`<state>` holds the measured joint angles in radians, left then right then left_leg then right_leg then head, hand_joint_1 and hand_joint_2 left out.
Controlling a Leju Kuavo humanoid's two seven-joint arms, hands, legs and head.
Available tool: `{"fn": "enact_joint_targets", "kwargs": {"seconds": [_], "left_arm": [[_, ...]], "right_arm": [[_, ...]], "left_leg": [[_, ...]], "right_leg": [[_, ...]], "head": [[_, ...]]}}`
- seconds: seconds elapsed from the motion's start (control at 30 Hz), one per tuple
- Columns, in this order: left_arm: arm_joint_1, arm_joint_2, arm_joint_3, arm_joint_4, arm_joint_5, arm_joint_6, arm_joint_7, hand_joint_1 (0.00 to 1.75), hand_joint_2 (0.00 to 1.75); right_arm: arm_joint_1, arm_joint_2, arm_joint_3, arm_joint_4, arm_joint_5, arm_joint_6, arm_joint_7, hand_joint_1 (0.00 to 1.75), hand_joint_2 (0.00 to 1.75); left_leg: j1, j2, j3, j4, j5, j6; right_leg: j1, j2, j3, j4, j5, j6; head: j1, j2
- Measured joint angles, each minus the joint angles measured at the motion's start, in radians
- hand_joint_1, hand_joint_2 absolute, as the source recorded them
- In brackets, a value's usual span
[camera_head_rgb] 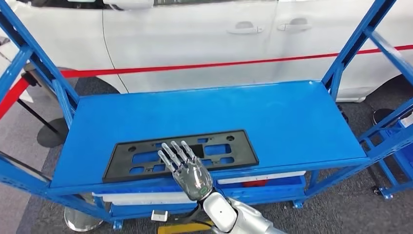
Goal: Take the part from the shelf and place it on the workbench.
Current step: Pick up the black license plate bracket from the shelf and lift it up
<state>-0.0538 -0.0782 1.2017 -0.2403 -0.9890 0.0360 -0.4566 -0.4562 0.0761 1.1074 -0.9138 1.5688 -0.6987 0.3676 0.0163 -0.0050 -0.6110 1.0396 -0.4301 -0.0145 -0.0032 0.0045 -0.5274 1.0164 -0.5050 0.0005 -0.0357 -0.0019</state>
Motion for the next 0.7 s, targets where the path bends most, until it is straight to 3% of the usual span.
{"fn": "enact_joint_targets", "kwargs": {"seconds": [0.07, 0.13, 0.17, 0.23, 0.27, 0.3, 0.33, 0.4, 0.43, 0.5, 0.6, 0.63, 0.7], "left_arm": [[0.001, 0.0, 0.0, 0.0, -0.002, 0.0, 0.0, 0.0, 0.0], [0.001, 0.0, 0.0, 0.0, -0.005, 0.002, 0.0, 0.0, 0.0], [0.0, 0.0, 0.0, 0.0, -0.006, 0.003, -0.001, 0.0, 0.0], [-0.001, 0.0, 0.0, 0.0, -0.007, 0.004, -0.002, 0.0, 0.0], [-0.002, 0.0, 0.0, 0.0, -0.008, 0.004, -0.003, 0.0, 0.0], [-0.001, 0.0, 0.0, 0.0, -0.009, 0.004, -0.004, 0.0, 0.0], [-0.001, 0.0, 0.0, 0.0, -0.011, 0.004, -0.006, 0.0, 0.0], [-0.001, -0.002, 0.0, 0.0, -0.016, 0.004, -0.008, 0.0, 0.0], [-0.001, -0.003, 0.0, 0.0, -0.02, 0.003, -0.009, 0.0, 0.0], [-0.003, -0.004, 0.0, 0.0, -0.025, 0.001, -0.011, 0.0, 0.0], [-0.005, -0.004, 0.0, 0.0, -0.034, -0.004, -0.013, 0.0, 0.0], [-0.005, -0.003, 0.0, 0.0, -0.036, -0.006, -0.013, 0.0, 0.0], [-0.005, -0.003, 0.0, 0.0, -0.037, -0.008, -0.013, 0.0, 0.0]], "right_arm": [[0.0, 0.006, -0.002, 0.003, 0.0, 0.005, 0.009, 0.0, 1.75], [-0.001, 0.011, -0.002, 0.004, 0.0, 0.014, 0.018, 0.0, 1.75], [-0.002, 0.013, -0.002, 0.004, 0.0, 0.018, 0.021, 0.0, 1.75], [-0.001, 0.013, -0.002, 0.005, 0.0, 0.023, 0.021, 0.0, 1.75], [0.0, 0.013, -0.002, 0.007, 0.0, 0.027, 0.018, 0.0, 1.75], [0.0, 0.013, -0.002, 0.008, 0.0, 0.034, 0.013, 0.0, 1.75], [0.0, 0.013, -0.003, 0.01, 0.0, 0.044, 0.005, 0.41, 1.75], [-0.001, 0.016, -0.011, 0.011, 0.0, 0.077, -0.02, 1.29, 1.75], [-0.002, 0.02, -0.021, 0.012, 0.0, 0.105, -0.041, 1.72, 1.75], [-0.005, 0.034, -0.055, 0.015, -0.003, 0.187, -0.102, 1.75, 1.75], [-0.013, 0.065, -0.133, 0.022, -0.008, 0.307, -0.182, 1.75, 1.75], [-0.017, 0.072, -0.16, 0.026, -0.008, 0.327, -0.195, 1.75, 1.75], [-0.024, 0.083, -0.203, 0.037, -0.007, 0.344, -0.208, 1.75, 1.75]], "left_leg": [[0.0, -0.001, 0.001, -0.005, -0.003, 0.014], [0.002, 0.0, 0.007, -0.011, -0.006, 0.028], [0.004, 0.0, 0.01, -0.013, -0.007, 0.033], [0.002, 0.0, 0.012, -0.014, -0.011, 0.04], [0.001, -0.001, 0.014, -0.014, -0.013, 0.041], [0.001, -0.001, 0.016, -0.014, -0.015, 0.042], [0.0, -0.002, 0.02, -0.013, -0.018, 0.041], [0.0, -0.004, 0.031, -0.014, -0.024, 0.038], [-0.002, -0.005, 0.034, -0.013, -0.027, 0.035], [-0.003, -0.005, 0.034, -0.014, -0.03, 0.025], [-0.003, -0.002, 0.037, -0.015, -0.035, 0.007], [-0.004, -0.001, 0.031, 0.004, -0.049, 0.002], [-0.002, -0.001, -0.013, 0.104, -0.104, -0.007]], "right_leg": [[-0.001, 0.0, 0.0, 0.0, -0.005, 0.008], [-0.003, -0.001, -0.016, 0.039, -0.03, 0.018], [-0.005, -0.001, -0.04, 0.087, -0.054, 0.023], [-0.006, -0.002, -0.118, 0.224, -0.105, 0.028], [-0.006, -0.002, -0.153, 0.274, -0.112, 0.029], [-0.006, -0.002, -0.172, 0.29, -0.1, 0.028], [-0.006, -0.002, -0.17, 0.265, -0.068, 0.025], [-0.003, -0.002, -0.123, 0.138, 0.017, 0.013], [0.001, -0.002, -0.098, 0.076, 0.044, 0.005], [0.007, -0.001, -0.076, 0.017, 0.058, -0.004], [0.003, 0.0, -0.069, 0.001, 0.059, -0.014], [-0.001, -0.002, -0.063, -0.006, 0.062, -0.019], [-0.003, -0.006, -0.056, -0.013, 0.063, -0.026]], "head": [[0.001, 0.0], [0.002, 0.0], [0.003, 0.0], [0.004, 0.0], [0.004, 0.0], [0.005, 0.0], [0.005, 0.0], [0.005, 0.0], [0.005, 0.0], [0.006, 0.0], [0.006, 0.0], [0.005, 0.0], [0.004, 0.0]]}}
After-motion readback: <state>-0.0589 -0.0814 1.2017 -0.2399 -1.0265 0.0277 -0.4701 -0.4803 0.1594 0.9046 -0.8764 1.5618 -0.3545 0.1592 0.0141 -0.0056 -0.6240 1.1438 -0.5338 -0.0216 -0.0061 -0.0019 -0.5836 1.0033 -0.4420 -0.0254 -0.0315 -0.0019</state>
